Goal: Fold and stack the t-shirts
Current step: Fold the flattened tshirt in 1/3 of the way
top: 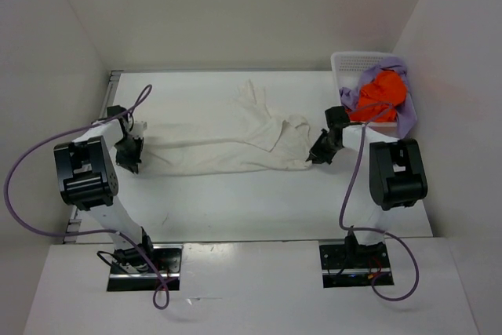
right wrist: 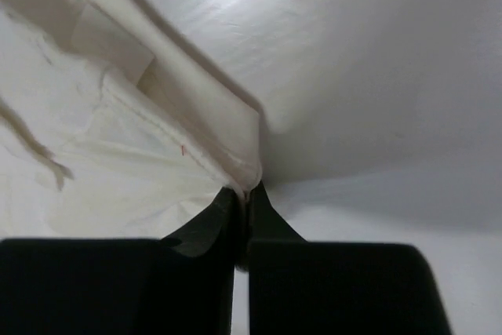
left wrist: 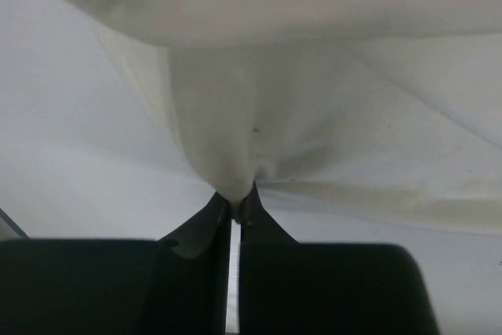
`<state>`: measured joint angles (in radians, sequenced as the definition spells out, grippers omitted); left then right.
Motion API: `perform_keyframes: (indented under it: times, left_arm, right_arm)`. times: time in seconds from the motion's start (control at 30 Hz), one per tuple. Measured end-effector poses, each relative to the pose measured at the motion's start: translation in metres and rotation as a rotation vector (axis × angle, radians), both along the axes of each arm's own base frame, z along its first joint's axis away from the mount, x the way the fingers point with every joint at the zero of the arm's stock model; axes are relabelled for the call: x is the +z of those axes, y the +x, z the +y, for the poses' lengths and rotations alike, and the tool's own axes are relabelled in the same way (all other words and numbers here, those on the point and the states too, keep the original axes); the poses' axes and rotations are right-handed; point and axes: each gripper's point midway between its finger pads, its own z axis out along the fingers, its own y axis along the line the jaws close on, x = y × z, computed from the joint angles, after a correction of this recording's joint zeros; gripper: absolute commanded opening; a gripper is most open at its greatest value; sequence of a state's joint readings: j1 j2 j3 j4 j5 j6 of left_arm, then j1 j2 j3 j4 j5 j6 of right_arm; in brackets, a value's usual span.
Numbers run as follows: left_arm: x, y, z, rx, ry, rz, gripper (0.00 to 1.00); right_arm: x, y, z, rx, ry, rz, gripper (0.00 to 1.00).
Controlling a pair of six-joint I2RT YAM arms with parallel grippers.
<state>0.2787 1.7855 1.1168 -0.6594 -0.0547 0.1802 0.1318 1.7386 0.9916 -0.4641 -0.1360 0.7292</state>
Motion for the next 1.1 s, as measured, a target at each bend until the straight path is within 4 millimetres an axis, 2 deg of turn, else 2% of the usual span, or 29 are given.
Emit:
perform_keyframes:
  times: [0.1, 0.17, 0.27, 0.3, 0.33, 0.4, 0.43, 0.5, 0.53, 0.6, 0.67, 0.7, 0.73, 0.83, 0.93, 1.03, 1.1]
  left_arm:
    - [0.001, -0.002, 0.007, 0.013, -0.011, -0.008, 0.00]
    - [0.006, -0.011, 0.015, 0.017, -0.028, -0.002, 0.00]
    - [0.033, -0.032, 0.022, 0.000, -0.031, -0.004, 0.00]
    - [0.045, -0.037, 0.024, -0.016, -0.008, -0.021, 0.01]
    - [0.056, -0.041, 0.027, -0.036, 0.020, -0.044, 0.01]
    - [0.069, -0.051, 0.028, -0.065, 0.059, -0.060, 0.04]
    - [0.068, -0.058, 0.028, -0.078, 0.074, -0.047, 0.06]
    - [0.055, -0.077, 0.030, -0.094, 0.091, 0.019, 0.08]
    - [0.047, -0.087, 0.030, -0.099, 0.094, 0.063, 0.10]
    - [0.038, -0.109, 0.031, -0.117, 0.100, 0.142, 0.38]
    - [0.039, -0.123, 0.033, -0.133, 0.116, 0.192, 0.59]
    - [0.042, -0.126, 0.036, -0.136, 0.136, 0.200, 0.72]
    - [0.047, -0.128, 0.040, -0.136, 0.164, 0.204, 0.77]
    - [0.062, -0.131, 0.051, -0.131, 0.245, 0.198, 0.85]
    - [0.083, -0.115, 0.065, -0.109, 0.308, 0.153, 0.87]
    - [0.114, -0.073, 0.082, -0.076, 0.368, 0.018, 0.87]
    - [0.130, -0.037, 0.094, -0.047, 0.380, -0.068, 0.87]
  right_arm:
    - [0.004, -0.017, -0.018, -0.074, 0.049, 0.021, 0.00]
    - [0.018, -0.034, -0.029, -0.122, 0.079, 0.041, 0.00]
    - [0.065, -0.049, -0.027, -0.136, 0.136, -0.029, 0.01]
    - [0.081, -0.053, -0.024, -0.133, 0.154, -0.064, 0.05]
    - [0.093, -0.058, -0.022, -0.132, 0.171, -0.096, 0.16]
    - [0.100, -0.072, -0.018, -0.138, 0.195, -0.111, 0.24]
    - [0.094, -0.082, -0.017, -0.144, 0.202, -0.085, 0.40]
    - [0.078, -0.102, -0.018, -0.165, 0.193, -0.003, 0.56]
    - [0.069, -0.112, -0.020, -0.177, 0.178, 0.055, 0.79]
    - [0.063, -0.122, -0.023, -0.198, 0.156, 0.109, 0.90]
    - [0.066, -0.129, -0.026, -0.199, 0.134, 0.127, 0.91]
    - [0.069, -0.132, -0.028, -0.202, 0.120, 0.135, 0.91]
    - [0.074, -0.132, -0.029, -0.201, 0.104, 0.132, 0.91]
    - [0.102, -0.117, -0.030, -0.166, 0.036, 0.048, 0.91]
    - [0.141, -0.077, -0.004, -0.040, -0.029, -0.086, 0.88]
    - [0.167, -0.015, 0.047, 0.110, -0.055, -0.188, 0.85]
    - [0.162, 0.041, 0.084, 0.187, -0.086, -0.232, 0.79]
